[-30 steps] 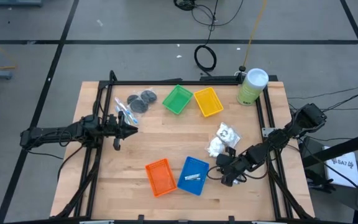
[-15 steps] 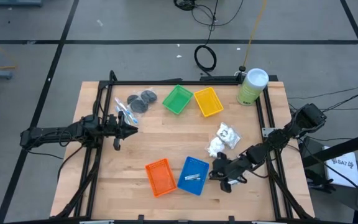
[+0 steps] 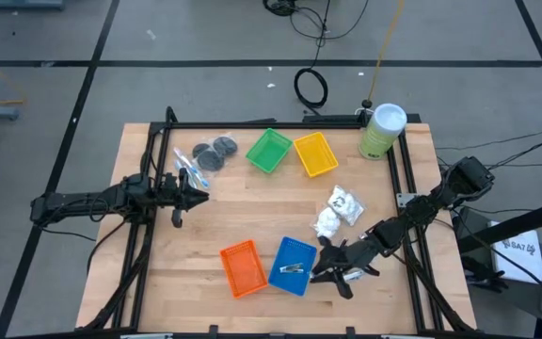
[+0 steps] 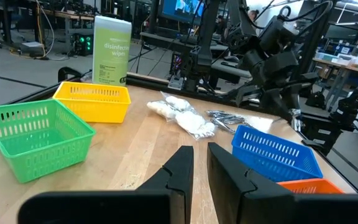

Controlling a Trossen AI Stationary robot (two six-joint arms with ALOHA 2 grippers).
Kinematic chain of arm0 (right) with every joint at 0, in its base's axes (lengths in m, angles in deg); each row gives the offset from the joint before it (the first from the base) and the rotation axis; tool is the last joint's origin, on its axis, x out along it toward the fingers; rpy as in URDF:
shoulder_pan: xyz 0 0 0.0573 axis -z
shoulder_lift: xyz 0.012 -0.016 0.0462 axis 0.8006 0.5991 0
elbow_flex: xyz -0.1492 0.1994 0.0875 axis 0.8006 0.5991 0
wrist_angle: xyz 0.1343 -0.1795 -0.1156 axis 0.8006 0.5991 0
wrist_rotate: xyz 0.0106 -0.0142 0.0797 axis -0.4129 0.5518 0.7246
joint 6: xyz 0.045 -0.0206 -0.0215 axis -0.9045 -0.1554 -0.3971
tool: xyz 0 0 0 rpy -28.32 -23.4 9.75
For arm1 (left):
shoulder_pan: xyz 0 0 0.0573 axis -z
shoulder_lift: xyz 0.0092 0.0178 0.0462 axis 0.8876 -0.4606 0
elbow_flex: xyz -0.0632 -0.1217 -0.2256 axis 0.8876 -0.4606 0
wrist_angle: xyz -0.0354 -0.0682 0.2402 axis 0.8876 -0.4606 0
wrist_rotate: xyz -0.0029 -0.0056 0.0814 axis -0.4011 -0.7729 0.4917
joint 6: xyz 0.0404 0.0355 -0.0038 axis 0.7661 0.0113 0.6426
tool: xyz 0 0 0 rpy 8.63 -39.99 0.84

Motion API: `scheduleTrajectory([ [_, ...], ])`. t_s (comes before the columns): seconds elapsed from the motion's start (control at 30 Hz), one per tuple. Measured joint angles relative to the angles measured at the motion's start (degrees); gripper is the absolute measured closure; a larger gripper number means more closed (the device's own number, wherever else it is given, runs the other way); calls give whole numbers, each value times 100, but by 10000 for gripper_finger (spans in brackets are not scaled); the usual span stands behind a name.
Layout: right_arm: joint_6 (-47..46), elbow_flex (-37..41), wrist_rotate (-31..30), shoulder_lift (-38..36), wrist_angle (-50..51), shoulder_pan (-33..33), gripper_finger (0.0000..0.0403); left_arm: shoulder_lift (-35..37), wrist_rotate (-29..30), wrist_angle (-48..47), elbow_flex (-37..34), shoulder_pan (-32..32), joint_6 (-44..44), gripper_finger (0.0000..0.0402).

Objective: Pick & Place Travel size toiletries
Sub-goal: Put the silver nail cutter into the blue bin

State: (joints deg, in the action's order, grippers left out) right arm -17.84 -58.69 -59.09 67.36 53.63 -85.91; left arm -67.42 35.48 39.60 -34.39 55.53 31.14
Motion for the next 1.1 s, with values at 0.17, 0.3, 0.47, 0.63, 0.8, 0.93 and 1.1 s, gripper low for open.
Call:
scheduleTrajectory([
  [0.17,339,-4,-19,0,-204,6,334,-1,0,0,0,1,0,357],
  [0.3,583,-4,-33,0,-390,6,347,-1,0,0,0,-1,0,357],
  [0.47,794,-4,-361,0,-607,10,337,-1,0,0,0,1,0,357],
  [0.63,861,-4,-708,123,-1244,100,329,0,0,1,0,-1,0,357],
  [0.8,1001,-11,37,331,-2131,349,342,0,0,1,0,-1,0,357],
  [0.93,1162,-11,135,496,-2454,494,344,1,0,2,0,1,0,357],
  [1.1,1043,-140,-40,849,-2505,675,336,-1,0,0,0,0,0,357],
])
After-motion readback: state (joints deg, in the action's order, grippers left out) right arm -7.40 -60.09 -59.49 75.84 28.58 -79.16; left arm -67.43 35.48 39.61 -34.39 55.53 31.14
